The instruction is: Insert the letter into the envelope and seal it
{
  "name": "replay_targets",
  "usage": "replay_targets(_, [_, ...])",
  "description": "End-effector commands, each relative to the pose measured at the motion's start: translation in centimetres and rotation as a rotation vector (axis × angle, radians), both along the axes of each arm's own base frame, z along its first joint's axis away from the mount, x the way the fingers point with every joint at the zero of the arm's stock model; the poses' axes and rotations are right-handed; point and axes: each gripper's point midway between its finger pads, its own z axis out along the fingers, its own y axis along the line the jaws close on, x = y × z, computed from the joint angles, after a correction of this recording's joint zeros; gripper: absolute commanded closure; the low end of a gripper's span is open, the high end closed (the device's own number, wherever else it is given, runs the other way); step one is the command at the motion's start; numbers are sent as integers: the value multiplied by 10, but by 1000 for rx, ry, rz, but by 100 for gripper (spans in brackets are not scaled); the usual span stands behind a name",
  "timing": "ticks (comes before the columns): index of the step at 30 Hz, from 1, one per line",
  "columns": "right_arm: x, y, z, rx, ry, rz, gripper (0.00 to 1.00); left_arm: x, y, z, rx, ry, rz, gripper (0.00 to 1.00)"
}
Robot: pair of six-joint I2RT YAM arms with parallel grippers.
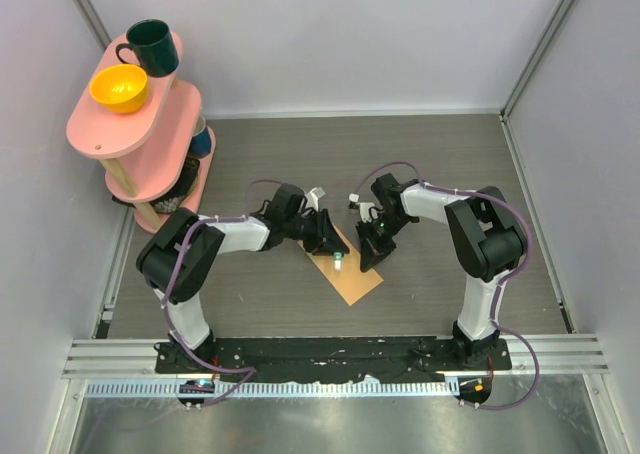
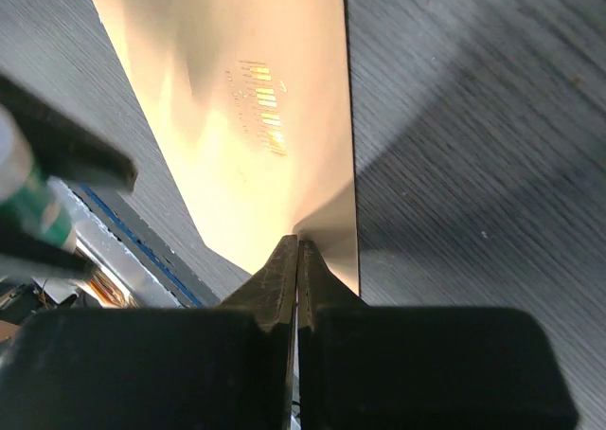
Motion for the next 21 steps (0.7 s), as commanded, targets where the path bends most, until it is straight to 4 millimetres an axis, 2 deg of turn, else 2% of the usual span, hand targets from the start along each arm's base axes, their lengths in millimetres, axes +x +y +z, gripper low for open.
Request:
replay_targets(1, [-4,-10,-14,-62,-15,30,97,15,-25,44,-137,-88,-3,100])
replay_targets(4, [-3,-10,-14,-60,-18,31,97,21,-27,30,-106,-76,14,100])
replay_targets(5, [-2,-10,-14,-63,-17,28,97,23,-27,14,-78,-49,27,100])
replay_targets(8, [-2,-10,-14,-63,-15,27,97,23,-23,-10,-29,-10,36,100])
replay_targets(11, [-4,-10,-15,-65,-5,22,98,17,-8,-34,54,39,45,100])
replay_targets(13, [-6,-10,-16,-64,9,19,98,13,9,-50,108,72,52,100])
replay_targets(16, [-9,-10,-17,-65,20,21,98,11,34,-63,171,85,73,100])
replay_targets(19, [-9,-11,-17,-67,18,22,99,14,50,-66,202,93,99,100])
replay_targets(21, [-8,-11,-18,-68,12,28,99,16,54,-65,200,97,109,100])
